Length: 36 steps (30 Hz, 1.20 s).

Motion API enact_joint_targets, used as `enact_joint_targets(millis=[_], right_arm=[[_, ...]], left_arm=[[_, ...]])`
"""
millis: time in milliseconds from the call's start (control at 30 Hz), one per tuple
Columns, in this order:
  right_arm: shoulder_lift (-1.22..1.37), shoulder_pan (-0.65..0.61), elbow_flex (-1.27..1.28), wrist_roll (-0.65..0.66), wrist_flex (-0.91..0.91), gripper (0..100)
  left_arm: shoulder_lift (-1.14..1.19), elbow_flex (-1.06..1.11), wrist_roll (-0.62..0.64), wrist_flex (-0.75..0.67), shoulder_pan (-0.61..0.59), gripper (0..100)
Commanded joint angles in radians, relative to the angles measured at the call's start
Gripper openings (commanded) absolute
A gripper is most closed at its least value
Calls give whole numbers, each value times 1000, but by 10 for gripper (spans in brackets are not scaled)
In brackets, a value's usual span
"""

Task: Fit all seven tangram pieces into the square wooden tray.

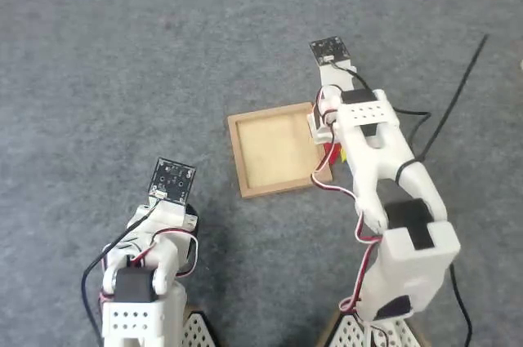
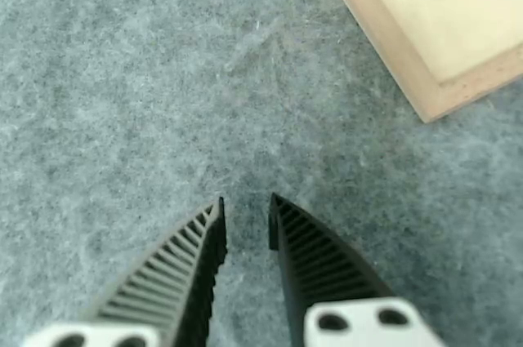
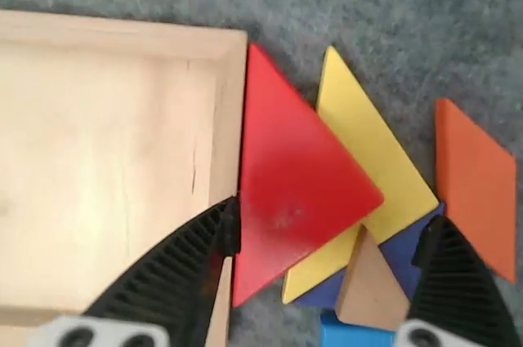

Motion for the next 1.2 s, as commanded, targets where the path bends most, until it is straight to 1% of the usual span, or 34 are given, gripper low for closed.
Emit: enact_joint_targets(millis=[0, 200, 333, 433, 667, 867, 1167], right_arm=[[19, -2, -55, -2, -42, 340], [131, -10, -107, 52, -47, 340], [182, -10, -198, 49, 44, 340], [202, -8, -235, 46, 61, 339], [219, -7, -241, 52, 45, 339], [242, -1, -241, 54, -48, 340], [243, -7, -245, 54, -33, 338]], left_arm=[[-21, -12, -11, 3, -2, 86], [-21, -12, -11, 3, -2, 86], [-21, -12, -11, 3, -2, 86], [-21, -12, -11, 3, -2, 86], [-21, -12, -11, 3, -2, 86], [-21, -12, -11, 3, -2, 86], [-21, -12, -11, 3, -2, 86]])
